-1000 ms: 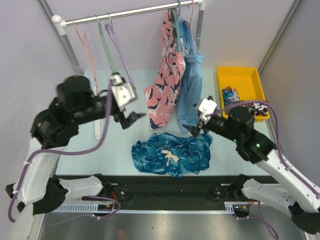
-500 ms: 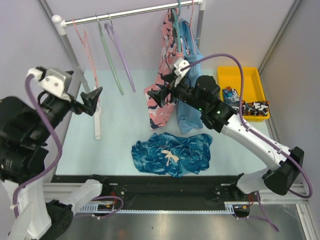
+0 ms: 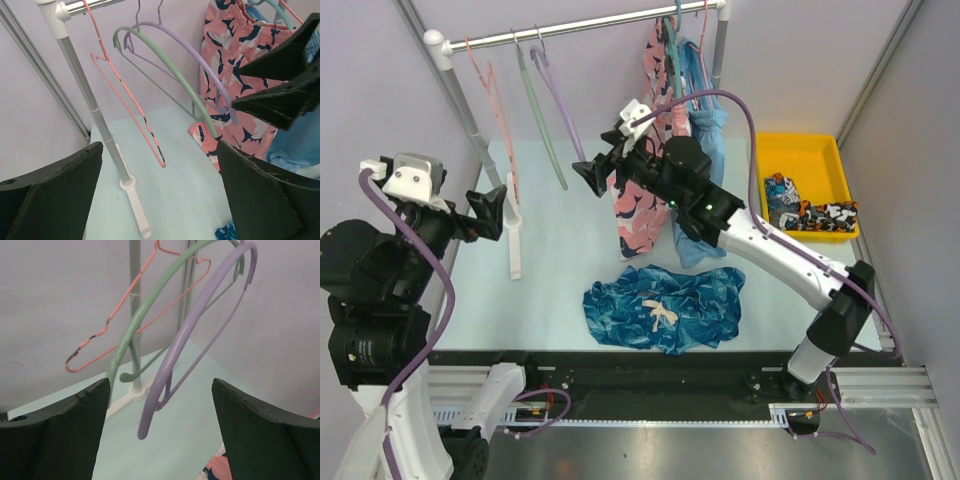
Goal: Place the shorts on the hanger
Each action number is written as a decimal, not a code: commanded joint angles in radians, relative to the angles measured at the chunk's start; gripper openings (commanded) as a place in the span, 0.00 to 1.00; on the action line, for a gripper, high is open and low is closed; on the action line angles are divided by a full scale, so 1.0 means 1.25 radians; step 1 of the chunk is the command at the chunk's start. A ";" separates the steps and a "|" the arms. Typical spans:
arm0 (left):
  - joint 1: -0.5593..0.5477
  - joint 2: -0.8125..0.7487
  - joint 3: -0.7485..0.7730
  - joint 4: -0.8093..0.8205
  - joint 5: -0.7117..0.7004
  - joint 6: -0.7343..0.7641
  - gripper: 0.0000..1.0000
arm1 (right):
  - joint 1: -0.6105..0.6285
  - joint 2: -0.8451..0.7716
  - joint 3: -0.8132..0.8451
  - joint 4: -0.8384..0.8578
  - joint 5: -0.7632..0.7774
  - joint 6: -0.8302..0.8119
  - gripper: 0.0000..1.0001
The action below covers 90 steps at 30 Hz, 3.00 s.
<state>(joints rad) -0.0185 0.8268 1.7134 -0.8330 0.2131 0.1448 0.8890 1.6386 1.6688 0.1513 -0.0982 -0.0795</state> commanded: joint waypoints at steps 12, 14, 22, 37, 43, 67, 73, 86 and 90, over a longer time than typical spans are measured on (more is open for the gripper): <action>0.012 -0.048 -0.038 0.020 0.011 -0.026 1.00 | 0.015 0.149 0.117 0.097 0.158 -0.104 0.40; 0.012 -0.048 -0.044 0.025 0.014 -0.025 1.00 | 0.018 0.153 0.125 0.112 0.194 -0.112 0.21; 0.012 -0.064 -0.098 0.069 0.032 -0.032 1.00 | 0.017 0.130 0.122 0.151 0.266 -0.125 0.00; 0.012 -0.064 -0.135 0.107 0.061 -0.043 1.00 | -0.012 0.007 0.090 0.144 0.221 -0.062 0.00; 0.012 -0.064 -0.140 0.110 0.079 -0.036 1.00 | -0.033 -0.072 0.003 0.095 0.189 -0.042 0.00; 0.012 -0.188 -0.422 0.128 0.613 0.159 1.00 | -0.155 -0.701 -0.407 -0.589 -0.127 -0.130 0.00; 0.012 -0.205 -0.498 0.039 0.643 0.304 1.00 | -0.172 -0.826 -0.426 -0.766 -0.288 -0.235 0.00; 0.004 -0.173 -0.610 -0.175 0.730 0.645 0.99 | -0.182 -0.813 -0.428 -0.855 -0.519 -0.331 0.00; -0.017 -0.139 -0.638 -0.212 0.738 0.676 0.94 | -0.182 -0.808 -0.429 -0.833 -0.528 -0.332 0.00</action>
<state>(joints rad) -0.0174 0.6094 0.9504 -1.0317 1.0702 0.8742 0.6636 0.6243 1.1259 -0.9596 -0.6968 -0.4713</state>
